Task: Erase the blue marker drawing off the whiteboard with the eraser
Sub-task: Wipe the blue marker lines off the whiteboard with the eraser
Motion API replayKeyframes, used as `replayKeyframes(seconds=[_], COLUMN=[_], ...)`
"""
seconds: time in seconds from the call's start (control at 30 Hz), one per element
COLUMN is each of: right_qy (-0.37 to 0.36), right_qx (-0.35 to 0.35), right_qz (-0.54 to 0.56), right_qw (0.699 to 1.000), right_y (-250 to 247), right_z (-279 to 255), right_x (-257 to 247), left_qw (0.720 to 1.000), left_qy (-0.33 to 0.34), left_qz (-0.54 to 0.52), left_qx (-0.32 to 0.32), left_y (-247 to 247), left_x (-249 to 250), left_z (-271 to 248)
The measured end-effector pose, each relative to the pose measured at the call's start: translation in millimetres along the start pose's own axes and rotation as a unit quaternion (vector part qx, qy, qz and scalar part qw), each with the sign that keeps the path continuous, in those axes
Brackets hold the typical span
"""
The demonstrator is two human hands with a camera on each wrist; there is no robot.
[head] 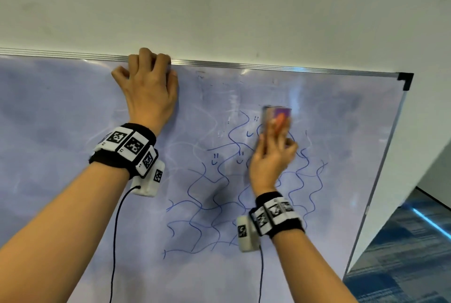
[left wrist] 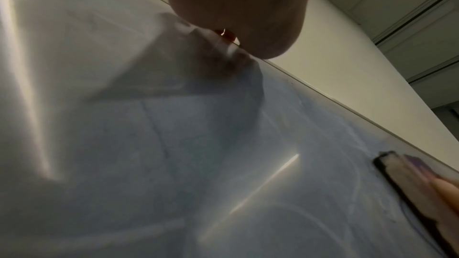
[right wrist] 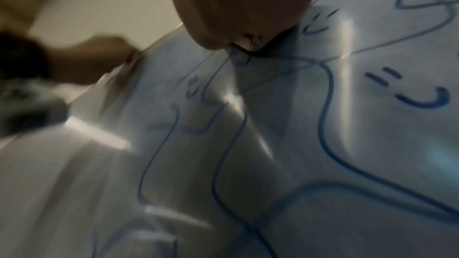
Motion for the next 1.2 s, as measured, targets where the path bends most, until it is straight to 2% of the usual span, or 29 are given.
replayKeyframes(seconds=[0.07,0.13,0.2,0.23,0.27,0.37,0.43,0.5,0.57,0.63,0.7,0.77,0.83,0.9,0.97,1.03,1.13,1.2], right_qy=[-0.076,-0.149,-0.194,-0.192,-0.166,-0.003,0.088,0.121,0.067,-0.029,-0.120,-0.205,-0.297,-0.371,-0.400,-0.364,-0.207,-0.117], right_qx=[-0.067,-0.112,-0.137,-0.136,-0.116,-0.003,0.052,0.074,0.051,-0.016,-0.090,-0.166,-0.230,-0.265,-0.274,-0.247,-0.151,-0.084], right_qz=[-0.008,-0.016,-0.030,-0.038,-0.043,-0.023,-0.006,0.000,0.005,-0.002,-0.015,-0.019,-0.008,-0.008,-0.016,-0.030,-0.030,-0.016], right_qw=[0.995,0.982,0.971,0.971,0.978,1.000,0.995,0.990,0.996,0.999,0.989,0.964,0.927,0.890,0.874,0.898,0.966,0.989], right_y=[12.3,15.3,8.1,2.1,-4.8,-22.0,-21.1,-12.3,0.6,15.8,27.4,30.7,26.9,19.5,14.5,9.3,-7.4,-14.7], right_z=[-27.4,-37.9,-27.4,-18.4,-7.9,28.0,46.4,51.7,41.4,18.1,-16.2,-55.6,-89.8,-103.1,-93.3,-67.9,-27.1,-13.0], right_x=[-26.1,-29.1,-19.9,-12.0,-1.7,28.2,32.3,16.4,-10.1,-36.4,-54.0,-58.9,-49.3,-37.3,-31.1,-25.0,-2.4,9.2], left_qw=[1.000,1.000,1.000,1.000,1.000,0.999,0.999,0.999,0.998,0.998,0.998,0.997,0.997,0.996,0.995,0.995,0.995,0.995], left_qy=[0.000,0.004,0.010,0.012,0.013,0.012,0.015,0.024,0.032,0.031,0.027,0.027,0.033,0.046,0.054,0.054,0.052,0.046], left_qz=[0.001,0.001,0.007,0.009,0.009,0.004,0.005,0.015,0.022,0.022,0.029,0.036,0.041,0.048,0.057,0.061,0.056,0.056], left_qx=[-0.005,-0.010,-0.013,-0.015,-0.018,-0.029,-0.035,-0.041,-0.046,-0.047,-0.052,-0.056,-0.056,-0.057,-0.060,-0.062,-0.066,-0.067], left_y=[-1.3,-2.1,-4.1,-5.0,-5.7,-9.1,-11.9,-13.8,-14.3,-14.1,-14.1,-14.7,-16.7,-18.6,-19.8,-20.3,-19.9,-19.2], left_x=[-0.4,-2.3,-3.2,-3.2,-2.8,-1.3,-0.4,0.4,0.4,0.0,0.7,0.7,-1.2,-2.7,-3.5,-3.6,-3.0,-1.7], left_z=[-0.7,-0.6,-0.9,-0.8,-0.8,-1.1,-1.2,-0.5,-0.6,-0.3,-0.3,-0.6,-1.0,-1.2,-1.4,-1.4,-2.2,-2.7])
Point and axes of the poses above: each hand's wrist, its own z-axis towards the middle knuckle, its own y-axis out of the palm, x = y × z, the point moved 3 cm from there along z, towards the middle knuckle, and after that the axes turned 11 degrees about z, right-handed, at the moved point
